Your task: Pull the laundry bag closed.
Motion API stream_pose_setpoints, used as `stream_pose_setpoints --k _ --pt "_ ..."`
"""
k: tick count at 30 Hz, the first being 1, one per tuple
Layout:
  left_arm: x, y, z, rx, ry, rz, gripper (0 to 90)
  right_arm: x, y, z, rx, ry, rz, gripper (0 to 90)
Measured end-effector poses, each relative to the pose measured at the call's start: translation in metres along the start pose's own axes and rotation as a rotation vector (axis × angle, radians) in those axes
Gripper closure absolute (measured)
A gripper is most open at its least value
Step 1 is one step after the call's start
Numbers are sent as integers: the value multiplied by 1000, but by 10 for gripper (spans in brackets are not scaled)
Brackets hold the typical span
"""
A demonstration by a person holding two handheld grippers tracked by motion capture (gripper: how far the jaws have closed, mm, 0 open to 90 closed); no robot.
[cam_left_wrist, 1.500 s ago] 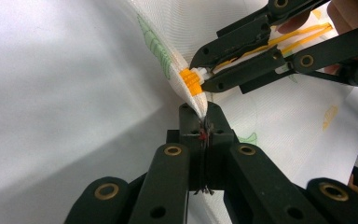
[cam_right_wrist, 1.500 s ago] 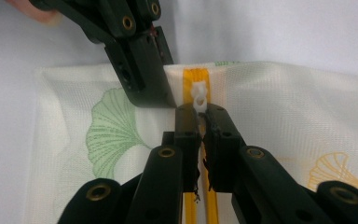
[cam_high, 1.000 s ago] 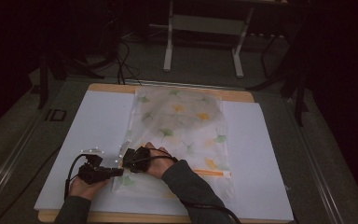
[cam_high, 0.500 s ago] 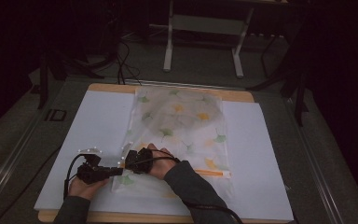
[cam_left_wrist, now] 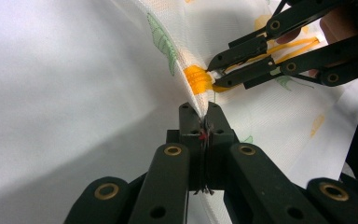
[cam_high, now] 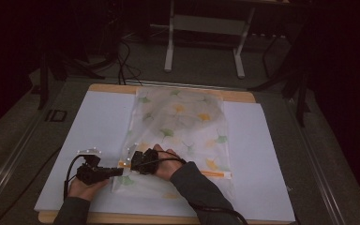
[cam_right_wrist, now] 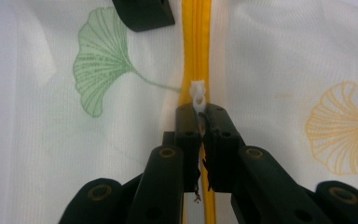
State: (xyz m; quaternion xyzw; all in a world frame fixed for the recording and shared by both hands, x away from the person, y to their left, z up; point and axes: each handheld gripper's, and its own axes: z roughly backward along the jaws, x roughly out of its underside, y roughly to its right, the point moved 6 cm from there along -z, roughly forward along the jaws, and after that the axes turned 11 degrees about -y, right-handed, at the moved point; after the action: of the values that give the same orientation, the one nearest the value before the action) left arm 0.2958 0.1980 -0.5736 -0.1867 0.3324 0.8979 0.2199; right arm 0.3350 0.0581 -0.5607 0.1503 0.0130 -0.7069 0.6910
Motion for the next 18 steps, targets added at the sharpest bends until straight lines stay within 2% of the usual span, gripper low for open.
stream_pose_setpoints --k 18 --pt "0 -1 1 -2 8 2 891 11 0 7 -5 1 -11 851"
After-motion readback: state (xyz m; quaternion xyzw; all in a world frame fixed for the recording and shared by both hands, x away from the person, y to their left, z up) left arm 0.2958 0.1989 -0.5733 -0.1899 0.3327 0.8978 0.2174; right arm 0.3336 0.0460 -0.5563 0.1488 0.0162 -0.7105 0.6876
